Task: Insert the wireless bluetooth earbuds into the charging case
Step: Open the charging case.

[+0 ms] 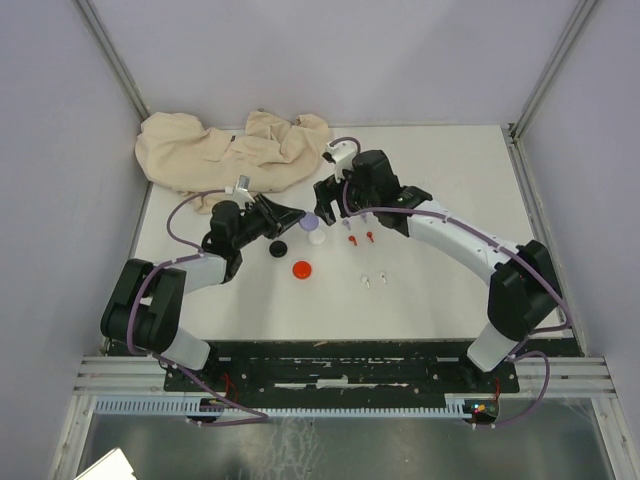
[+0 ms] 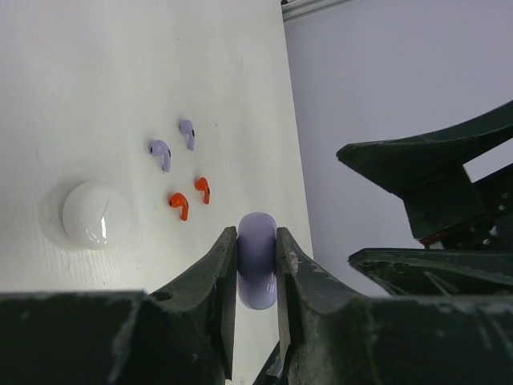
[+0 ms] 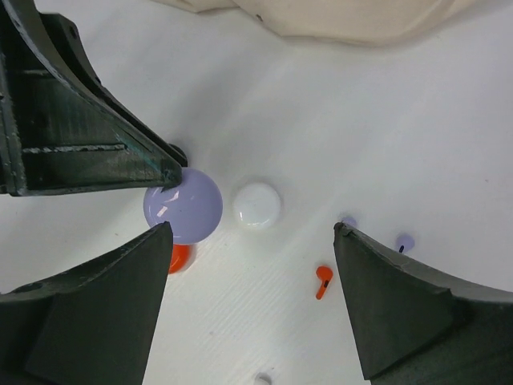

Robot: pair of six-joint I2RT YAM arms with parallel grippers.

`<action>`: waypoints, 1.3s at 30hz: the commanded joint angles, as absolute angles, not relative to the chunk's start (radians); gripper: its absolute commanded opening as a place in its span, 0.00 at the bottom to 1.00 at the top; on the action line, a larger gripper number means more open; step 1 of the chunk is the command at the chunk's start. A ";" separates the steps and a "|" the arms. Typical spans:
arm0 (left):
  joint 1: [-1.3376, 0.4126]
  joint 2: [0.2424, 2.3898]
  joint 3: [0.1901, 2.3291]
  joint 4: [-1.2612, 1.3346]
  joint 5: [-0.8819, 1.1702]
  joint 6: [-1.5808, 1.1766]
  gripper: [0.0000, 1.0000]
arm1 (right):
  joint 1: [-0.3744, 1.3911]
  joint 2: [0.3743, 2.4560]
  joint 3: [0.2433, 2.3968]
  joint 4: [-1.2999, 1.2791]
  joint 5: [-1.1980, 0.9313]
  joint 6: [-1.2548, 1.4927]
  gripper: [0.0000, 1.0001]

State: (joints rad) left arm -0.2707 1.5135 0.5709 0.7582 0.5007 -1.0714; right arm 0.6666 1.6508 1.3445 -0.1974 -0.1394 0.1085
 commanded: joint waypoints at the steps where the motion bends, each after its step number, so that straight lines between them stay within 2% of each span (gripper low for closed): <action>1: -0.272 1.516 0.616 0.830 0.515 -1.116 0.03 | 0.668 1.674 1.362 -0.225 -0.124 0.117 0.90; 33: -0.271 1.532 0.591 0.951 0.527 -1.238 0.03 | 0.669 1.779 1.314 -0.111 -0.117 0.170 0.90; 39: -0.244 1.501 0.572 0.905 0.455 -1.247 0.03 | 0.658 1.732 1.307 -0.213 0.023 0.154 0.89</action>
